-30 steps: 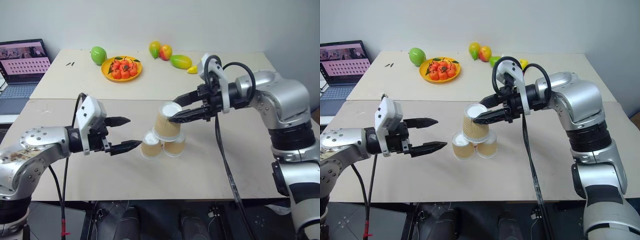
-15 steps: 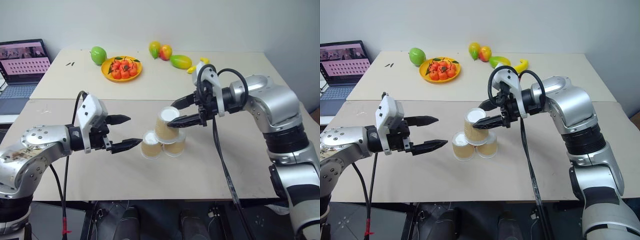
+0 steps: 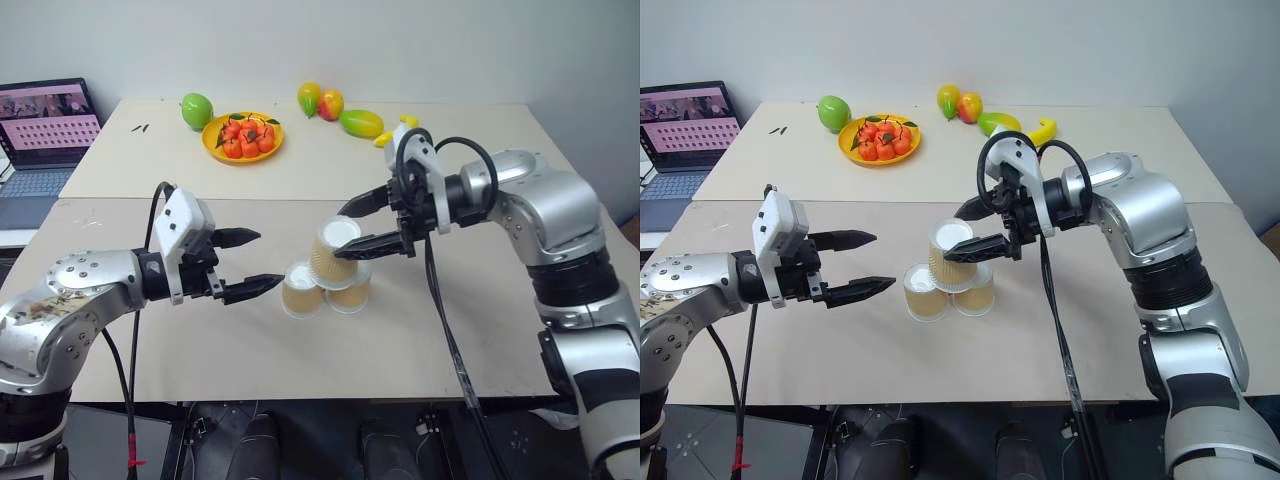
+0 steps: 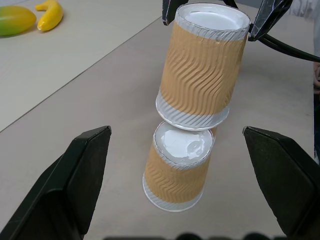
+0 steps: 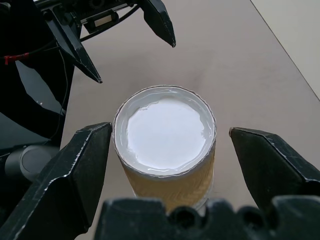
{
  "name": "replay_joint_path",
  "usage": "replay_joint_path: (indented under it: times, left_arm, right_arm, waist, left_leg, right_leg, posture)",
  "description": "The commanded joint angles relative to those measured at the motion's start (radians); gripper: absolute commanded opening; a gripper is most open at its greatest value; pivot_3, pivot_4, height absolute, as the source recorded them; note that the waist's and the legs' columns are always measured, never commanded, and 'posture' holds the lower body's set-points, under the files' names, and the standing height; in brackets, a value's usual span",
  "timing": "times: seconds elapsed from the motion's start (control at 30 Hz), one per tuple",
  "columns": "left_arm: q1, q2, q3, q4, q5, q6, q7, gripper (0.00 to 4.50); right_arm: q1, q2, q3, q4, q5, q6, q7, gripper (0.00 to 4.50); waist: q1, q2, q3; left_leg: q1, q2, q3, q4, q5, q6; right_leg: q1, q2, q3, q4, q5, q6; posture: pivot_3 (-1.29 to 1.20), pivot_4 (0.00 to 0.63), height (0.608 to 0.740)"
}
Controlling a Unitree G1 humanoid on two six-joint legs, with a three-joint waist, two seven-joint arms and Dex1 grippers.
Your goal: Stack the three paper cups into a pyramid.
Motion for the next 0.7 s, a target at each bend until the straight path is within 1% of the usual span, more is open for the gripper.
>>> replay_joint_path:
  times: [0.03,0.2,0.4,0.47,0.5,0.57,0.63,0.7]
  left_arm:
    - [-0.02,0.013,0.008,0.013,0.019,-0.034,-0.02,4.5]
    - [-0.026,0.004,0.005,0.016,0.029,-0.033,-0.024,4.5]
    - [-0.026,0.004,0.013,0.018,0.029,-0.028,-0.032,4.5]
    - [-0.034,-0.006,0.041,0.02,-0.003,-0.019,-0.031,4.5]
    - [-0.054,-0.019,0.068,0.03,-0.059,0.03,-0.004,4.5]
    - [-0.102,-0.023,0.102,0.043,-0.11,0.072,0.029,4.5]
    - [-0.167,-0.002,0.141,0.052,-0.156,0.112,0.061,4.5]
    - [-0.178,0.01,0.165,0.024,-0.18,0.133,0.093,4.5]
  right_arm:
    - [-0.028,-0.019,-0.05,-0.044,0.033,0.009,0.013,4.39]
    - [-0.044,-0.022,-0.056,-0.048,0.05,0.012,0.01,4.39]
    - [-0.101,-0.042,-0.089,-0.016,0.068,0.021,0.023,4.39]
    - [-0.13,-0.057,-0.107,0.008,0.071,0.021,0.028,4.39]
    - [-0.143,-0.072,-0.114,0.02,0.071,0.019,0.035,4.39]
    - [-0.151,-0.129,-0.118,0.032,0.046,-0.024,0.068,4.39]
    - [-0.114,-0.23,-0.142,0.073,-0.018,-0.139,0.095,4.39]
    - [-0.028,-0.317,-0.184,0.094,-0.047,-0.22,0.113,4.39]
  waist:
    - [0.0,0.0,0.0]
    - [0.0,0.0,0.0]
    - [0.0,0.0,0.0]
    - [0.0,0.0,0.0]
    - [0.0,0.0,0.0]
    - [0.006,-0.001,0.001]
    - [0.017,-0.001,0.001]
    - [0.021,-0.001,0.001]
  left_leg:
    - [0.0,0.0,0.0,0.0,0.0,0.0]
    - [0.0,0.0,0.0,0.0,0.0,0.0]
    - [0.0,0.0,0.0,0.0,0.0,0.0]
    - [0.0,0.0,0.0,0.0,0.0,0.0]
    - [0.0,0.0,0.0,0.0,0.0,0.0]
    - [0.0,0.0,0.0,0.0,0.0,0.0]
    - [-0.001,0.0,-0.001,0.0,0.0,0.0]
    - [-0.001,0.0,0.0,0.0,0.0,0.0]
  right_leg:
    - [0.0,0.0,0.0,0.0,0.0,0.0]
    - [0.0,0.0,0.0,0.0,0.0,0.0]
    - [0.0,0.0,0.0,0.0,0.0,0.0]
    - [0.0,0.0,0.0,0.0,0.0,0.0]
    - [0.0,0.0,0.0,0.0,0.0,0.0]
    - [0.0,0.0,0.0,0.0,0.0,0.0]
    - [0.0,0.0,-0.001,0.0,0.0,0.0]
    - [0.0,0.0,-0.001,-0.002,0.0,0.001]
  posture:
    - [0.0,0.15,0.732]
    - [0.0,0.15,0.732]
    - [0.0,0.15,0.732]
    - [0.0,0.15,0.732]
    - [0.0,0.15,0.732]
    - [0.0,0.15,0.732]
    - [0.0,0.15,0.732]
    - [0.0,0.15,0.732]
